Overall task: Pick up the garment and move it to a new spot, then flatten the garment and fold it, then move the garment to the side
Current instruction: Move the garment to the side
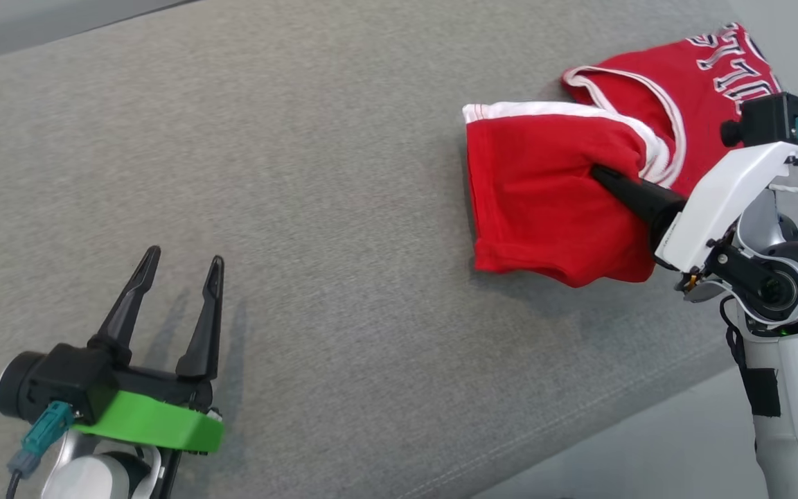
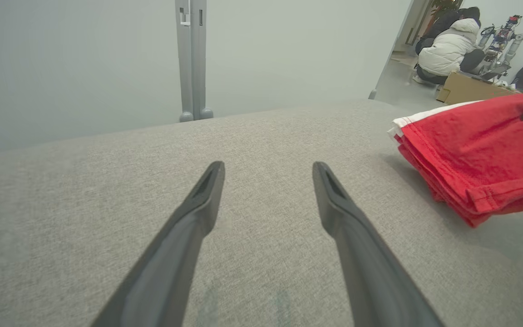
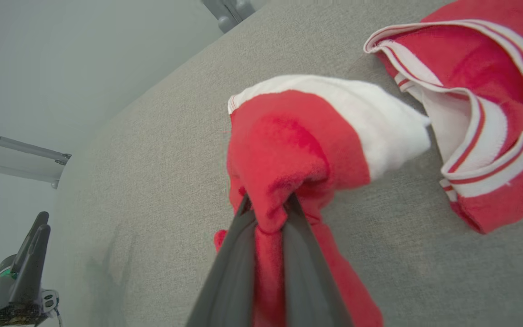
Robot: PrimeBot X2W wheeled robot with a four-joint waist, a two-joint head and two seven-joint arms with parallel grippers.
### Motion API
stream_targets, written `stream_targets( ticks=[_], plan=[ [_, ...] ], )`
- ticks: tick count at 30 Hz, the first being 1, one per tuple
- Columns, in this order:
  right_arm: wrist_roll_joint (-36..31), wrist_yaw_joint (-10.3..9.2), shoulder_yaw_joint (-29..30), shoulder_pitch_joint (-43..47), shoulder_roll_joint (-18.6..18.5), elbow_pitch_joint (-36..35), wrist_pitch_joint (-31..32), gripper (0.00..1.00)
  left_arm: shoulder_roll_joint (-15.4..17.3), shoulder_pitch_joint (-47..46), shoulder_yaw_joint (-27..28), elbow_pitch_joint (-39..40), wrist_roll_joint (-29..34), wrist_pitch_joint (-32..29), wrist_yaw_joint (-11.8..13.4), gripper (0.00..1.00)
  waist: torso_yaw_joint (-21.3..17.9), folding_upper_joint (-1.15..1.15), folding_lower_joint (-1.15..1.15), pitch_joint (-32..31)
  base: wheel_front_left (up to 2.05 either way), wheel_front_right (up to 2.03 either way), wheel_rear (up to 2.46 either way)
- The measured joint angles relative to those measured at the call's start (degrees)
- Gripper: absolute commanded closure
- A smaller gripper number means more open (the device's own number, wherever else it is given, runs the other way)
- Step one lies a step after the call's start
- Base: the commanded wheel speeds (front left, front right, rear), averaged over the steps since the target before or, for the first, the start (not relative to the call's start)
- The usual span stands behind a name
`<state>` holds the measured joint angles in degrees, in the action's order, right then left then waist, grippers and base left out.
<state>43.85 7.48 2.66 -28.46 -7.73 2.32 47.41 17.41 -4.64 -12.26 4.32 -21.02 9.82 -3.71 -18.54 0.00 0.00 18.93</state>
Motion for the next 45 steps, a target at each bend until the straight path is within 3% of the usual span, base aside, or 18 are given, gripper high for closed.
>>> stream_targets(
  ticks=[6, 12, 18, 26, 34, 39, 45],
  plan=[
    [-1.4, 0.0, 0.6, -1.3, -2.1, 2.9, -3.7, 1.0, 1.3, -1.7, -0.8, 3.1, 0.7, -2.7, 0.0, 0.0, -3.4, 0.0, 0.0, 3.0, 0.0, 0.0, 0.0],
    [-6.9, 0.0, 1.9, -7.3, -7.0, 8.3, -8.6, 1.0, 1.7, -3.4, -1.9, 5.9, 1.3, -4.6, 0.0, 0.0, -3.7, 0.0, 0.0, 6.5, 0.0, 0.0, 0.0],
    [-10.6, 0.0, 1.9, -15.7, -11.0, 13.2, -9.4, 1.0, 1.7, -4.2, -2.6, 6.7, 1.5, -5.3, 0.2, 0.0, -1.1, 0.0, 0.0, 8.6, 0.0, 0.0, 0.0],
    [-15.5, 0.01, 2.6, -22.3, -18.3, 18.9, -4.4, 1.0, 1.5, -4.5, -3.0, 6.7, 1.5, -5.1, 0.7, 0.0, 3.6, 0.0, 0.0, 11.3, 0.0, 0.0, 0.0],
    [-19.8, 0.01, 0.7, -20.8, -28.2, 21.7, -0.6, 1.0, 0.5, -6.3, -4.2, 6.2, 1.5, -4.1, 0.7, 0.0, 7.6, 0.0, 0.0, 13.6, 0.0, 0.0, 0.0],
    [-19.5, 0.02, 0.6, -19.3, -31.3, 22.1, -0.2, 1.0, 0.3, -6.5, -4.2, 5.3, 1.5, -3.2, 0.8, 0.0, 9.7, 0.0, 0.0, 14.3, 0.0, 0.0, 0.0],
    [-16.8, 0.03, -3.0, -19.4, -34.1, 20.0, -5.9, 1.0, -0.1, -6.9, -4.5, 4.3, 1.4, -2.5, 0.9, 0.0, 10.8, 0.0, 0.0, 14.0, 0.0, 0.0, 0.0]
  ],
)
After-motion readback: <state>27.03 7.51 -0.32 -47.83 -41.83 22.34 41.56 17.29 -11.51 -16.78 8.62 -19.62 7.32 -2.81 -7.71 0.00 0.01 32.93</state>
